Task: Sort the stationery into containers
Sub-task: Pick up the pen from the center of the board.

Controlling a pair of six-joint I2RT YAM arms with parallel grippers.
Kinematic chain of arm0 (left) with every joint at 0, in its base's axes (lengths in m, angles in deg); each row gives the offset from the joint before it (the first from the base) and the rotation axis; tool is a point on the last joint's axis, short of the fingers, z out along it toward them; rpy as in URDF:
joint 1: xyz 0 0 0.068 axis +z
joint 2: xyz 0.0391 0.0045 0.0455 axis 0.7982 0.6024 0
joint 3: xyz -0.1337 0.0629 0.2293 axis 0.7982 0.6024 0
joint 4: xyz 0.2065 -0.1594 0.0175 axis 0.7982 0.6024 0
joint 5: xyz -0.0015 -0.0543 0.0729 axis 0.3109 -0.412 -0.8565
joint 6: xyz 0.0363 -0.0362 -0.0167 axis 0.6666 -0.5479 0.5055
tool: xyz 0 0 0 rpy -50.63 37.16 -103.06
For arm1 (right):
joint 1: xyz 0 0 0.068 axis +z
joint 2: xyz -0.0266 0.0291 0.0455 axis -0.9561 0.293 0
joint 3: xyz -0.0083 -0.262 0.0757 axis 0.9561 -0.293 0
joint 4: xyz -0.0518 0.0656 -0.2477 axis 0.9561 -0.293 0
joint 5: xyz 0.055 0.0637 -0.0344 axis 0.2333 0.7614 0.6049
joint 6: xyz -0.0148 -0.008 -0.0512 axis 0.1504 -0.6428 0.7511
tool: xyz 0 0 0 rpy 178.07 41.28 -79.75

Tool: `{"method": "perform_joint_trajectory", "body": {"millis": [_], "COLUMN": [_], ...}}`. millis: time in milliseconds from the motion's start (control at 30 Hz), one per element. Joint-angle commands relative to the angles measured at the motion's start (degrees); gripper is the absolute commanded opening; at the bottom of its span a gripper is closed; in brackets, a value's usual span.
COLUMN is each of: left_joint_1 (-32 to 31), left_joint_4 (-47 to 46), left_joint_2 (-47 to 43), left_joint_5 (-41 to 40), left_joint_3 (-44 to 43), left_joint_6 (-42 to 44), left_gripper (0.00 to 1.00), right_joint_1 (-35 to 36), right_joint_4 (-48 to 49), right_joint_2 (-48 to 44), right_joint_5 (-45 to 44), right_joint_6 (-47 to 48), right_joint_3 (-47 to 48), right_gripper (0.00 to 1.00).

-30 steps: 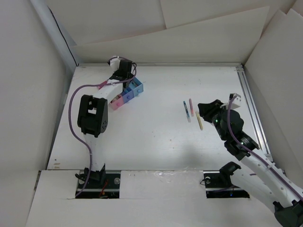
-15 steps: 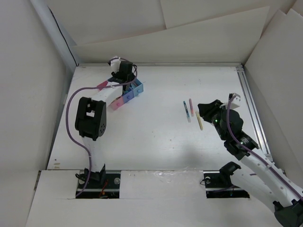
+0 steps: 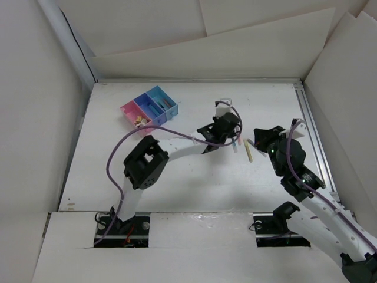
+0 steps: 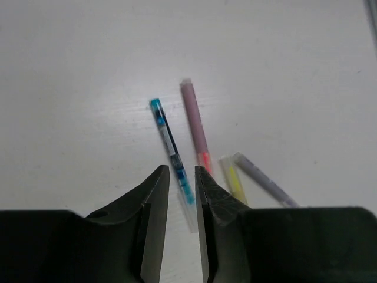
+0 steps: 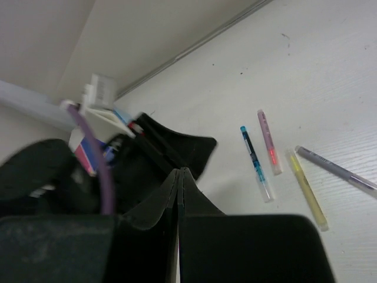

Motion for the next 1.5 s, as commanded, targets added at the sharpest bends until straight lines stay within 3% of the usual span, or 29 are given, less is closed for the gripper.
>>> {"method": "perform_joint_trajectory", "body": {"millis": [0, 100, 133, 200, 467, 600, 1100, 1333, 1467], "left_joint_1": [-0.3, -2.0, -2.1, -2.6, -2.6, -2.6, -2.6, -3.1, -3.1], "left_joint_4": [4.8, 5.4, 6.0, 6.5, 6.5, 2.2, 10.0, 13.6, 13.6], "left_joint_2": [3.5, 7.1, 8.3, 8.8, 11.3, 10.5, 18.1, 19.4, 17.8], "left_joint_5": [-2.0, -1.5, -1.5, -1.5, -2.1, -0.6, -3.7, -8.4, -11.2], "left_joint_3": [-3.8, -6.6, -7.7, -7.8, -8.5, -6.2, -15.1, -15.7, -11.4], "left_joint_6": [-0.4, -0.4, -0.9, -1.5, -2.7, -2.7, -2.2, -1.1, -0.6], "left_gripper": [0.22, 0.31, 0.31, 0.31, 0.31, 0.31, 0.31, 0.24, 0.18], "right_joint_1": [0.4, 0.4, 0.4, 0.4, 0.4, 0.4, 0.4, 0.4, 0.4], "right_joint_4": [-0.7, -0.7, -0.7, -0.7, -0.7, -0.7, -0.2, -0.2, -0.7], "right_joint_2": [0.1, -0.7, -1.4, -2.0, -1.9, -0.6, -3.7, -4.9, -6.0], "right_joint_5": [-2.3, -2.3, -3.1, -3.8, -1.4, -0.2, -0.3, -0.6, -0.6], "right_joint_6": [-0.8, -0.8, -1.4, -1.4, -1.4, -0.8, -0.8, -0.8, -0.8], "right_joint_3": [0.2, 0.7, 0.7, 0.1, 0.1, 0.1, -0.4, -0.4, -0.4], "right_gripper": [0.04, 0.29, 0.41, 0.45, 0.45, 0.45, 0.45, 0.45, 0.45]}}
